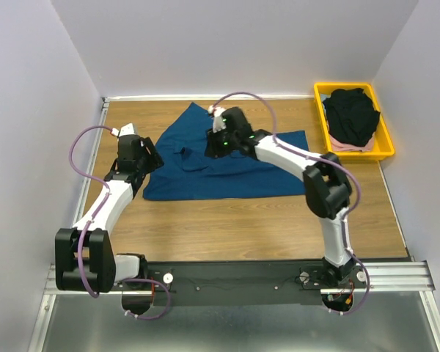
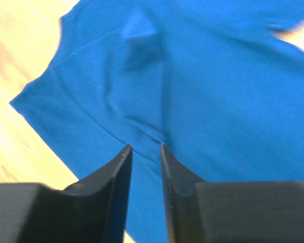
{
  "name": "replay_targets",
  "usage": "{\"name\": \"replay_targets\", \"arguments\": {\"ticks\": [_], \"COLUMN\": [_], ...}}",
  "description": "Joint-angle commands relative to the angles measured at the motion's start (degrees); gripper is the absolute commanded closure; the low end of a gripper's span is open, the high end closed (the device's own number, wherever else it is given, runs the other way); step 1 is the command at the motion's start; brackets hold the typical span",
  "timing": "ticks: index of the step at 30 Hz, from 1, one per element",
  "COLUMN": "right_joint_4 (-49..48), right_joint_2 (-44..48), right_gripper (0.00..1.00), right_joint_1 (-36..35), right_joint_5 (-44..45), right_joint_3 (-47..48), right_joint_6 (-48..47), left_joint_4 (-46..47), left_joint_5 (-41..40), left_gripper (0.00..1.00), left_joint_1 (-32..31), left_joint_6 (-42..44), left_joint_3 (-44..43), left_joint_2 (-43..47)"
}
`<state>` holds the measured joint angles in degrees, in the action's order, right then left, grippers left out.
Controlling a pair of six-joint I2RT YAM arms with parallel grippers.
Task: Fold and stack the t-shirts
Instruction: Fold the tshirt
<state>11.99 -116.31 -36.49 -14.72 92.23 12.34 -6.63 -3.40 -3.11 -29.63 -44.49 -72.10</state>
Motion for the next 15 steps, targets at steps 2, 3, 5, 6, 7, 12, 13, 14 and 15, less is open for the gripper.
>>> {"name": "replay_targets", "arguments": {"ticks": [2, 3, 5, 6, 7, 12, 13, 14, 15], "right_joint_4": [1.9, 2.0, 2.1, 2.2, 2.2, 2.2, 2.2, 2.2, 2.2], "right_joint_2": [-9.4, -11.5, -13.8, -14.6, -15.5, -20.2, -20.8, -21.8, -22.3], "right_gripper": [0.66, 0.68, 0.69, 0.69, 0.69, 0.68, 0.68, 0.67, 0.66], "right_joint_1": [-6.4, -7.6, -8.5, -9.0, -9.4, -11.7, -11.8, -12.2, -12.4], "right_joint_5": [2.5, 2.5, 2.6, 2.6, 2.8, 5.7, 6.1, 7.2, 8.0], "right_joint_3": [9.4, 10.4, 12.6, 14.5, 15.2, 18.7, 19.3, 20.4, 20.9], "right_joint_6": [-5.4, -5.4, -5.5, -5.6, -5.7, -6.0, -6.2, -6.2, -6.2], "left_joint_4": [-2.8, -3.1, -3.3, -3.1, -2.9, -3.7, -3.9, -4.2, -4.4], "left_joint_5": [-2.4, -2.5, -2.6, -2.4, -2.1, -0.7, -0.6, -0.5, -0.5], "left_gripper": [0.28, 0.28, 0.28, 0.28, 0.29, 0.3, 0.3, 0.3, 0.3], "left_joint_1": [0.3, 0.2, 0.2, 0.2, 0.2, 0.3, 0.3, 0.2, 0.3], "left_joint_6": [1.8, 1.9, 1.9, 1.3, 1.2, 0.7, 0.5, 0.6, 0.8], "left_joint_3": [-0.5, 0.0, 0.8, 1.9, 2.0, 5.8, 6.3, 7.0, 7.5], "left_joint_2": [0.4, 1.2, 2.4, 3.6, 4.2, 7.6, 8.0, 9.0, 9.5]}}
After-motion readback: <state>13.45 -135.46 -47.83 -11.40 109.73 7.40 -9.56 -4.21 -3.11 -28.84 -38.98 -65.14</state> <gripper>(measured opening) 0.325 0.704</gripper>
